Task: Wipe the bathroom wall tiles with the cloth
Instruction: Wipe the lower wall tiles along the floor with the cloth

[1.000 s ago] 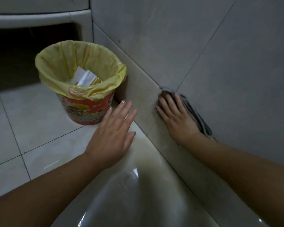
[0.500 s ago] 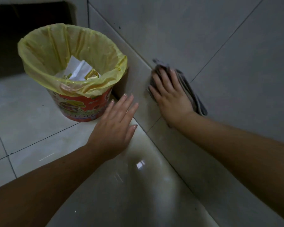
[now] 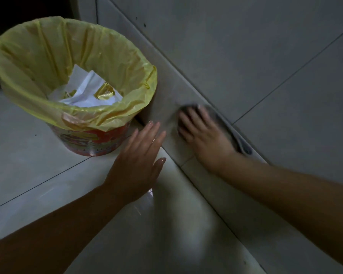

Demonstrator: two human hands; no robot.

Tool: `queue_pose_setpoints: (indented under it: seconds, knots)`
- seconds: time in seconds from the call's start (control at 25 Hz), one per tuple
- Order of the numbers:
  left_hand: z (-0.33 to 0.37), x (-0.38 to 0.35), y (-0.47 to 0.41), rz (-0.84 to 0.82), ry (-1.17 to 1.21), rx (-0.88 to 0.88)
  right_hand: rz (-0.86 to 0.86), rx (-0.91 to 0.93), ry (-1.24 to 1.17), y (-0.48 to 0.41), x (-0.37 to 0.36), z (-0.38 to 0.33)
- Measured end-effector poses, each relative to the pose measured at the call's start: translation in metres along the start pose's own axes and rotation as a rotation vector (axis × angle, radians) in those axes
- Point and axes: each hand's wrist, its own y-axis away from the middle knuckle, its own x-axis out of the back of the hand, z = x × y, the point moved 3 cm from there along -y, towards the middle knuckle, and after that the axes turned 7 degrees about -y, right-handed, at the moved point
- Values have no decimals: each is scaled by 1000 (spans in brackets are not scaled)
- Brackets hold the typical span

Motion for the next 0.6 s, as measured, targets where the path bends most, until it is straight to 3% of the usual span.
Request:
queue_pose_setpoints:
  seconds: [0.08, 0.28, 0.6]
  knots:
    - [-6, -6, 3, 2, 3, 23, 51, -69, 20, -35, 17, 20]
    - [-22, -6, 15, 3, 20, 43, -72, -18, 78, -87, -6, -12]
    - [-41, -3, 46, -28, -107, 15, -252, 219, 45, -47, -58, -85]
